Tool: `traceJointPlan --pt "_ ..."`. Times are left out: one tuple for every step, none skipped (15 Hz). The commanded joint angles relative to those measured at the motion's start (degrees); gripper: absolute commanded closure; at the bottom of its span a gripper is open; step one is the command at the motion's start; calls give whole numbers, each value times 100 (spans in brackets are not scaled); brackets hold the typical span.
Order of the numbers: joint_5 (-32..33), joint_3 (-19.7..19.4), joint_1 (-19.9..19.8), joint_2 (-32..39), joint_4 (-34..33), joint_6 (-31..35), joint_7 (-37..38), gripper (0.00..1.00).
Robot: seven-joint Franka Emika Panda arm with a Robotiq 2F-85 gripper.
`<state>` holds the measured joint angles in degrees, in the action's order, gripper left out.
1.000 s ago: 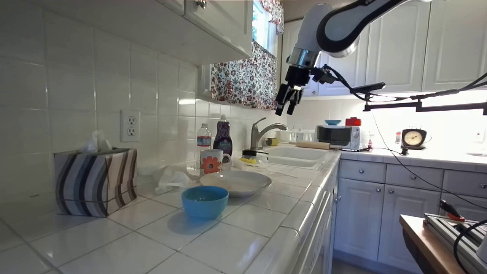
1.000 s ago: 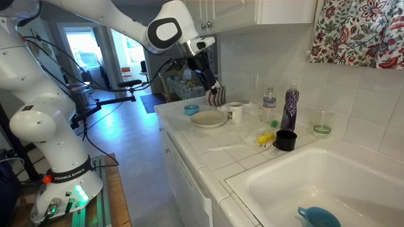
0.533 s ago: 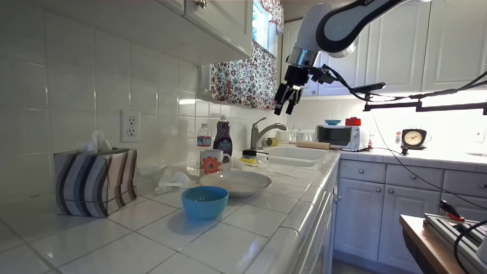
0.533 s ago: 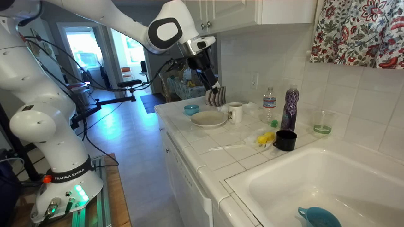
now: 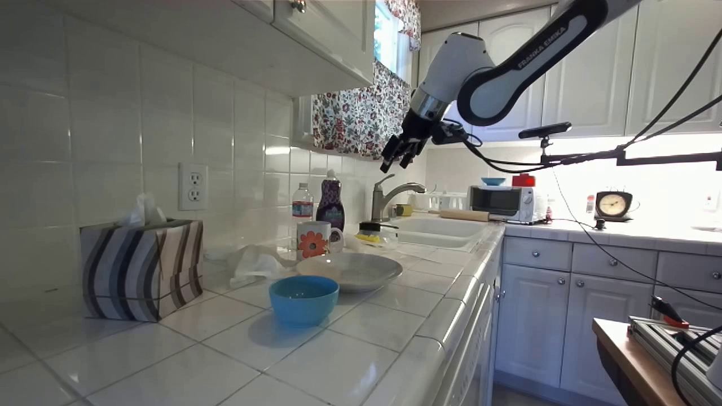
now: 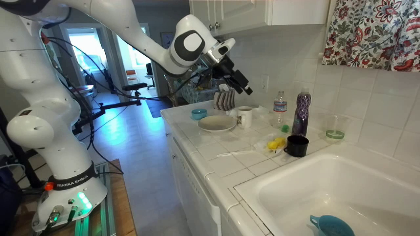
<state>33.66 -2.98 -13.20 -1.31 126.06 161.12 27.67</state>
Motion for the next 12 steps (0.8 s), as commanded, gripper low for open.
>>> traceJointPlan --pt "1416 -37 -44 764 -988 225 1024 0" --pt "1737 -62 22 941 -1277 205 1280 0" --pt "1998 -73 82 1082 -1488 206 1516 0" --pt "2292 -93 152 1225 -1749 155 1792 0" --pt "2466 -92 208 1367 -1930 162 1951 0" --pt "2626 -89 266 1477 -2091 149 2098 0" --pt "2699 -82 313 1590 -2213 157 2207 0" --pt "2731 -79 358 1708 -2332 156 2319 0" --pt "2537 -19 365 1766 -2329 162 2260 0" --pt "2182 92 298 1801 -2270 302 1983 0" --pt "2378 20 321 1578 -2078 158 2052 0" --pt "2355 63 324 1659 -2119 167 2052 0"
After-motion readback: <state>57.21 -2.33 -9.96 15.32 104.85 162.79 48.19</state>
